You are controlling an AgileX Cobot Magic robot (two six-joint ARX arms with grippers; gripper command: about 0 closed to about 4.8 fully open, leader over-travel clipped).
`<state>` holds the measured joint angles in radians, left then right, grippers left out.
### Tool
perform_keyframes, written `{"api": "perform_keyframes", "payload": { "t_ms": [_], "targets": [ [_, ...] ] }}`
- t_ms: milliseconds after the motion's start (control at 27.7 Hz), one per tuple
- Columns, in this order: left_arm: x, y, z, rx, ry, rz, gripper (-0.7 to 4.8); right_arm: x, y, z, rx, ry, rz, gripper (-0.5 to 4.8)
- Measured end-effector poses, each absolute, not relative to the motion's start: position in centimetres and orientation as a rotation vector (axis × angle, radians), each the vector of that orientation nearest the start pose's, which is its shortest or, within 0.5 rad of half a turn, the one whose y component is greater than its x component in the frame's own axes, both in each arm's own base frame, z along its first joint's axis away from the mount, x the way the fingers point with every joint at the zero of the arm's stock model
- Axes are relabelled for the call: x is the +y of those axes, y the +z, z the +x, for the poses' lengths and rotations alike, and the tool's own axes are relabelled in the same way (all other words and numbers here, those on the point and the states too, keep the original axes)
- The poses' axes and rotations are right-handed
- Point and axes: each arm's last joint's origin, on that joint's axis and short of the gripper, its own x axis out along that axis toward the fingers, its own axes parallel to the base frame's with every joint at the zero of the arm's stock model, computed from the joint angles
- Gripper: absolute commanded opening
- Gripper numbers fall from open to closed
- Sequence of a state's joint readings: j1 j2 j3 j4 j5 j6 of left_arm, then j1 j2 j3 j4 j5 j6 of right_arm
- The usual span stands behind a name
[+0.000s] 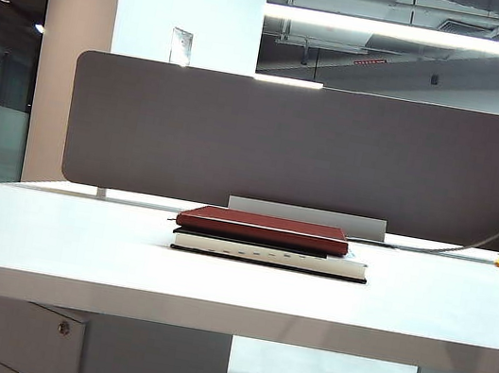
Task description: Pick up the red book and place it on top of the black book.
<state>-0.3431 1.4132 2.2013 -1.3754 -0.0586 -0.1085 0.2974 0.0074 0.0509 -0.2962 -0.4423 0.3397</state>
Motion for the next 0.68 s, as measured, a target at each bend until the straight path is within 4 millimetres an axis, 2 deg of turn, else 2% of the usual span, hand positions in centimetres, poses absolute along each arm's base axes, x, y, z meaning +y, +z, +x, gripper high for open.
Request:
{"api": "perform_keyframes", "payload": {
  "t_ms": [144,252,360,432,505,541,685],
  "targets": [
    [-4.9,53.5,14.6,0.546,-0.206,0.016,0.24,3.8,15.3,8.2,0.381,0.685,0.341,1.17],
    [-4.4,53.9,13.8,0.481,-0.161,0.015,0.24,3.8,15.3,8.2,0.381,0.685,0.341,1.17],
    [-4.8,53.7,14.8,0.418,-0.157,0.001,0.24,3.8,15.3,8.2,0.381,0.686,0.341,1.17],
    [-5.2,52.7,16.0,0.397,-0.159,-0.005,0.24,3.8,15.3,8.1,0.382,0.689,0.341,1.17],
    [-5.7,51.3,17.3,0.378,-0.159,-0.012,0.23,3.8,15.3,8.1,0.382,0.689,0.341,1.17],
    [-6.1,49.8,18.4,0.369,-0.158,-0.014,0.21,3.8,15.3,8.1,0.382,0.689,0.341,1.17],
    [-6.6,45.5,19.9,0.34,-0.136,-0.036,0.21,3.8,15.3,8.1,0.382,0.689,0.341,1.17]
  ]
}}
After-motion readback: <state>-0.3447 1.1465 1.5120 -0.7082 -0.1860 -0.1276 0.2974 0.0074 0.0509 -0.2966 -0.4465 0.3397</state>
